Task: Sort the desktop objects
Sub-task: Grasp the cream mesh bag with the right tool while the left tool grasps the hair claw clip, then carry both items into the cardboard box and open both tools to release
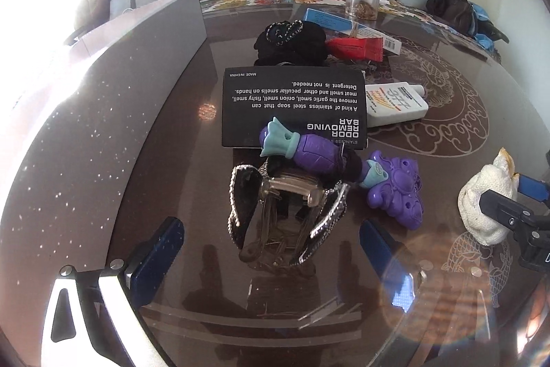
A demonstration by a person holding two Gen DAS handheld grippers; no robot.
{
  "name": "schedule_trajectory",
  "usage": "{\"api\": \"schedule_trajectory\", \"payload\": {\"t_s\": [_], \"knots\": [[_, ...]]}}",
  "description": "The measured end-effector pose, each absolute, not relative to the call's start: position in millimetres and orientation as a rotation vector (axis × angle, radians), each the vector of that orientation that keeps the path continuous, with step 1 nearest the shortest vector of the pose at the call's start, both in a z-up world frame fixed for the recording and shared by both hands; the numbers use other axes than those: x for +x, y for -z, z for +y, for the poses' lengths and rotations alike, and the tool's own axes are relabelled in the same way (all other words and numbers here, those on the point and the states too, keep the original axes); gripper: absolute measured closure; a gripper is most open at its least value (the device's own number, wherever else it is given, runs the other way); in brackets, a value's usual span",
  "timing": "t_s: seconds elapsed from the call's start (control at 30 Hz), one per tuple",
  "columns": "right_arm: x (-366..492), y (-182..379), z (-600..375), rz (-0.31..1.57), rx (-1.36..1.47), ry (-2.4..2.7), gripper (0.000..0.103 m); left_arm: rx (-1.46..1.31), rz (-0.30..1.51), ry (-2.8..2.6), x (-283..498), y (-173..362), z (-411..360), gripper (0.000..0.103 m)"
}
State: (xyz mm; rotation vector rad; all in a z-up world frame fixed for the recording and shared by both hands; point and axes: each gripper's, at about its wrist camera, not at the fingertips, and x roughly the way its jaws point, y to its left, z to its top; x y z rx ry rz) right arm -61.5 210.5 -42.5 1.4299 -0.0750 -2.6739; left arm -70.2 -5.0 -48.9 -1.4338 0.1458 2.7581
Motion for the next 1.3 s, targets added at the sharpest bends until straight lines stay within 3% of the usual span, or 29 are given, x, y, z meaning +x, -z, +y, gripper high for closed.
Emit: {"api": "schedule_trajectory", "payload": {"t_s": [0.2, 0.23, 0.27, 0.53, 0.6, 0.7, 0.73, 0.87, 1.13, 1.3], "knots": [[-65, 45, 221, -0.167, 1.451, 2.667, 0.009, -1.452, 0.166, -2.685, -91, 54, -4, 0.003], [-66, 45, 222, -0.177, 1.454, 2.665, 0.009, -1.439, 0.161, -2.685, -90, 53, -5, 0.032], [-66, 45, 223, -0.182, 1.456, 2.663, 0.009, -1.443, 0.143, -2.654, -89, 52, -6, 0.049], [-60, 40, 228, -0.241, 1.482, 2.639, 0.008, -1.401, 0.042, -2.596, -43, 28, -20, 0.049], [-58, 43, 226, -0.286, 1.483, 2.605, 0.002, -1.398, 0.003, -2.589, -34, 27, -23, 0.049], [-65, 51, 209, -0.172, 1.52, 2.6, 0.001, -1.386, -0.068, -2.587, -25, 22, -27, 0.049], [-67, 53, 203, -0.11, 1.514, 2.599, 0.002, -1.376, -0.091, -2.59, -22, 18, -29, 0.049], [-59, 38, 196, -0.007, 1.437, 2.637, 0.033, -1.3, -0.169, -2.623, -12, -14, -52, 0.049], [-42, -24, 128, -0.072, 1.258, 2.549, 0.033, -1.186, -0.289, -2.784, -15, -87, -172, 0.049], [-47, -77, 1, -0.021, 1.065, 2.355, 0.032, -1.318, -0.31, -2.918, -30, -80, -267, 0.049]]}}
